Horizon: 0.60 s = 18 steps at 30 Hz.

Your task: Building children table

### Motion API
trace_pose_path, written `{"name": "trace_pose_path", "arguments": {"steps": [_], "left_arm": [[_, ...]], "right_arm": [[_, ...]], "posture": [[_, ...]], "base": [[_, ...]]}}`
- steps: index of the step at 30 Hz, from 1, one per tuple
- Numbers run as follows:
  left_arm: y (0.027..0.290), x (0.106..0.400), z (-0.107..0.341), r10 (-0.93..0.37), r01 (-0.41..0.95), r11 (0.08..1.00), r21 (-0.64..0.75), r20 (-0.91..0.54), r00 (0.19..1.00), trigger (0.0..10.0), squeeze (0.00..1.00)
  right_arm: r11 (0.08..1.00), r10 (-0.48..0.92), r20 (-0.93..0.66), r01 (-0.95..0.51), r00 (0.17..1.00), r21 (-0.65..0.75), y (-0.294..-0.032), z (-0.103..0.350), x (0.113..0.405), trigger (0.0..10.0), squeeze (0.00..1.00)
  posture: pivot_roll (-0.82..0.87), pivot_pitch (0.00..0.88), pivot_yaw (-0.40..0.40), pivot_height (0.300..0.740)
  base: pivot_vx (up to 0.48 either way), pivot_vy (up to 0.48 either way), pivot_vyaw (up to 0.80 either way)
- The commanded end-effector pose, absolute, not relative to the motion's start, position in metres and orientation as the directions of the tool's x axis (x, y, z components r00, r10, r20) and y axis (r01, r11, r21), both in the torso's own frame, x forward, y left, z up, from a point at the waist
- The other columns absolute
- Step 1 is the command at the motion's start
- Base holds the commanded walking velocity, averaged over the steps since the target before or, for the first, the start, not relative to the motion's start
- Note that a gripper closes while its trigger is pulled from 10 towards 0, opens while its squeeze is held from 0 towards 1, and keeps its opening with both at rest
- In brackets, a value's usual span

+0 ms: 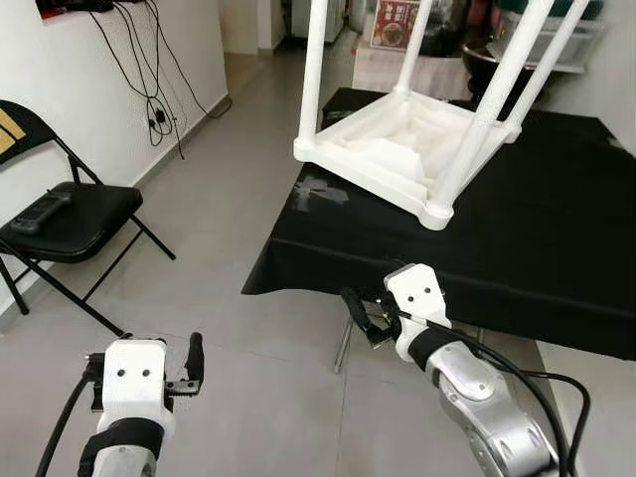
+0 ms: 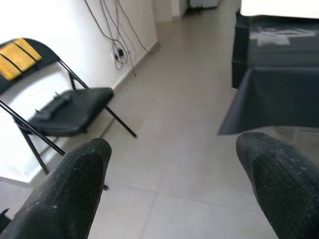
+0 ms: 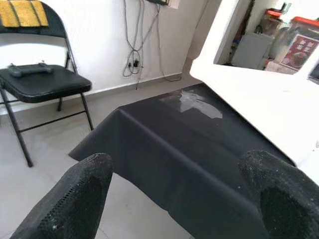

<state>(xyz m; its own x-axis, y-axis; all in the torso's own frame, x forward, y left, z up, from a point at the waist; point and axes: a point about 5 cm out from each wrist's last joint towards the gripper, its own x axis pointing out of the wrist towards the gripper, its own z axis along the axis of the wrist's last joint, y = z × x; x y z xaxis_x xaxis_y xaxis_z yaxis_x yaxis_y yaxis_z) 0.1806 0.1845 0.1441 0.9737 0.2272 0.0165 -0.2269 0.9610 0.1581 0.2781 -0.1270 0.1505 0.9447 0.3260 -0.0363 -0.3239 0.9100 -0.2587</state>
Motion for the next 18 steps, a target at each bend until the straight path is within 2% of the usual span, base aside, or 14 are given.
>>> {"name": "trace_pose_path", "arguments": {"steps": [1,18], "left_arm": [[0.186,0.182,0.141,0.239,-0.240,0.953,0.183,0.026,0.971,10.0,0.00],[0.183,0.196,0.139,0.210,-0.217,0.959,0.181,0.061,0.976,10.0,0.00]], "right_arm": [[0.922,0.285,-0.034,-0.284,0.958,-0.262,-0.133,0.151,0.283,10.0,0.00],[0.927,0.275,-0.061,-0.281,0.960,-0.248,-0.133,0.149,0.295,10.0,0.00]], "posture": [[0.05,0.041,-0.075,0.740],[0.06,0.036,-0.093,0.740]], "base": [[0.000,0.000,0.00],[0.000,0.000,0.00]]}}
